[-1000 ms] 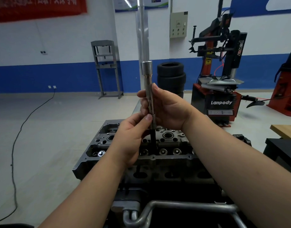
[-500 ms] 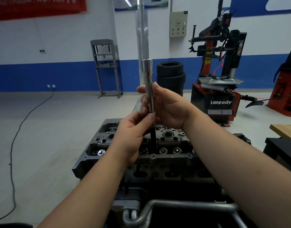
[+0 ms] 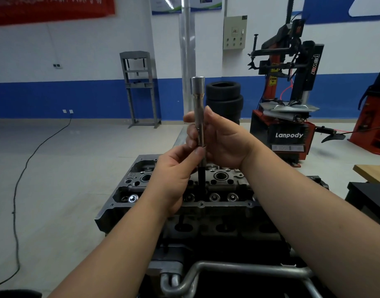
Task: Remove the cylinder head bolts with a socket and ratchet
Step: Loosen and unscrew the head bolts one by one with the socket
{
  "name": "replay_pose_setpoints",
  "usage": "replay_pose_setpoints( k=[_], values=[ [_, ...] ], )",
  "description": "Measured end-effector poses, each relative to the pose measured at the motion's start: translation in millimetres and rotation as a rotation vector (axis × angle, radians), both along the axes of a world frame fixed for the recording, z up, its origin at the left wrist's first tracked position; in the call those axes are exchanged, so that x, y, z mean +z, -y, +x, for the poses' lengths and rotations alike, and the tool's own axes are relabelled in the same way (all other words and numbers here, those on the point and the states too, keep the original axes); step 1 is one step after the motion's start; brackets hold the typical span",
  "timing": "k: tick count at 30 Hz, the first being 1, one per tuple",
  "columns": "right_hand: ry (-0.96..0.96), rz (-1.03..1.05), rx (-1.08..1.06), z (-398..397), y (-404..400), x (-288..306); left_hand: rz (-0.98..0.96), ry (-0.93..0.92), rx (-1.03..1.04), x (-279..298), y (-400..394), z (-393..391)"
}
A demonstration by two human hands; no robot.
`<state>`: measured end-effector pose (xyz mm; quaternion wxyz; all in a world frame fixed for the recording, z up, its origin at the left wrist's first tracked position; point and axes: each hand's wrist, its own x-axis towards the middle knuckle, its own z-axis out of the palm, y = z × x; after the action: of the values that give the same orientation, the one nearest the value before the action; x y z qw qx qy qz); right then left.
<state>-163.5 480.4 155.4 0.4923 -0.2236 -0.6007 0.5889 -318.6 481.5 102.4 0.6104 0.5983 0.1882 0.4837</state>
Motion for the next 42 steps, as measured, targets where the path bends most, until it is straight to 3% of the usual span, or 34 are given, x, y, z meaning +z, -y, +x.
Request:
replay_pose_setpoints(
  k=[11, 18, 24, 32, 42],
  values=[
    [-0.02, -0.043, -0.011, 0.8, -0.6, 1.1, -0.036, 0.007, -0.06, 0.7, -1.5, -3.7],
    [-0.018, 0.009, -0.027, -2.6, -1.6, -1.1, -0.012, 0.034, 0.055, -2.1, -2.5, 1.0],
    [-0.019, -0.058, 0.001, -1.1, -1.3, 1.3, -0.04, 0.018, -0.064, -1.0, -3.2, -3.4],
    [-0.006, 0.021, 0.013, -1.5, 0.1, 0.7, -0.011, 0.006, 0.024, -1.5, -1.7, -1.1],
    [-0.01, -0.03, 0.009, 0.1, 0.7, 1.1, -0.032, -0.015, -0.04, 1.3, 1.0, -3.1]
  ],
)
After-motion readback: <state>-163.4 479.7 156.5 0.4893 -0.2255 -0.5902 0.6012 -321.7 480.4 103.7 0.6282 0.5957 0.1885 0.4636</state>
